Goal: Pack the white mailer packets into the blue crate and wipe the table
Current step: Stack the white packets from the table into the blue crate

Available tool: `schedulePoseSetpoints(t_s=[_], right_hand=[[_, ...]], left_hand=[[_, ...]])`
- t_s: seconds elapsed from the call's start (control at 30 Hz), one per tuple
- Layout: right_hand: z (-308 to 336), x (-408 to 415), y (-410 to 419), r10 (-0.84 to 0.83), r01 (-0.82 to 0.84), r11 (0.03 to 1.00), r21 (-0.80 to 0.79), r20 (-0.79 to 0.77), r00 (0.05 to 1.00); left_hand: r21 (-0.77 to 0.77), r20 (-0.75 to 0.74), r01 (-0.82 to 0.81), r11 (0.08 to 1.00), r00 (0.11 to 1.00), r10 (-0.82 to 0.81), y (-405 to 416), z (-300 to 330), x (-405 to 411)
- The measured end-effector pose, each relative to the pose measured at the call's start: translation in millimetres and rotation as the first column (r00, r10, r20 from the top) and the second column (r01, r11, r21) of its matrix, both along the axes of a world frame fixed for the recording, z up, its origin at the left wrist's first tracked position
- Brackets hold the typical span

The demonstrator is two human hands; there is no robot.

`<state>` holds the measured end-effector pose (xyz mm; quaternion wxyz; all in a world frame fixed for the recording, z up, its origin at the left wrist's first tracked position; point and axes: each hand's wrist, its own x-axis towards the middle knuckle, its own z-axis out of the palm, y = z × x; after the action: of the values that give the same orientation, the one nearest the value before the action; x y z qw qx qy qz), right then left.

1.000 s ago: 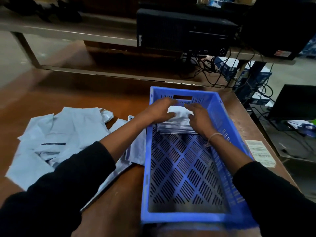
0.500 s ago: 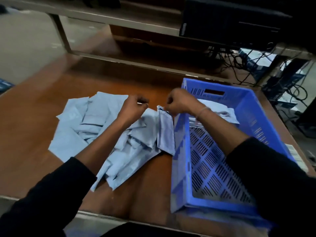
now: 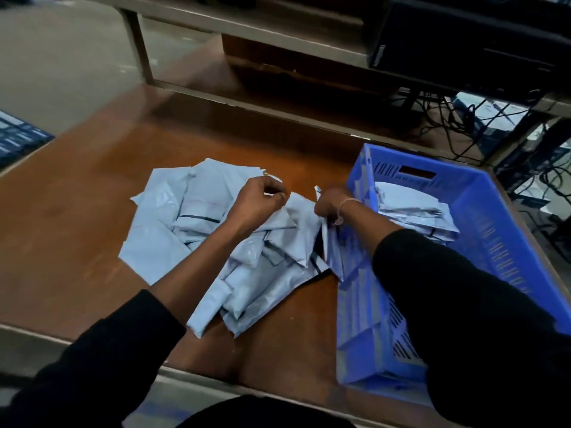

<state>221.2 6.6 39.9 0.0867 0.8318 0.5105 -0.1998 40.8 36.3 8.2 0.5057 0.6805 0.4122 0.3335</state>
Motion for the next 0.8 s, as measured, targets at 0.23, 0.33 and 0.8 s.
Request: schedulePoseSetpoints(t_s=[0.23, 0.33, 0.8], right_hand=[[51.3, 32.9, 9.1, -0.049, 0.123, 0.916, 0.383, -0.197, 0.979], [74.3, 39.2, 2.0, -0.089, 0.406, 0.785, 0.467, -0.564, 0.821], [-8.9, -0.5, 10.7, -0.364, 0.462, 0.886, 0.019, -0.589, 0.722]], left_hand=[[-0.183, 0.099, -0.021, 0.983, 0.994, 0.04, 5.8, -2.5, 9.2], [-0.341, 0.215, 0.021, 0.94, 0.975, 0.056, 9.1, -3.0, 14.8], [-0.338, 0.222, -0.041, 0.94, 0.967, 0.122, 37.1, 16.0, -44.1]])
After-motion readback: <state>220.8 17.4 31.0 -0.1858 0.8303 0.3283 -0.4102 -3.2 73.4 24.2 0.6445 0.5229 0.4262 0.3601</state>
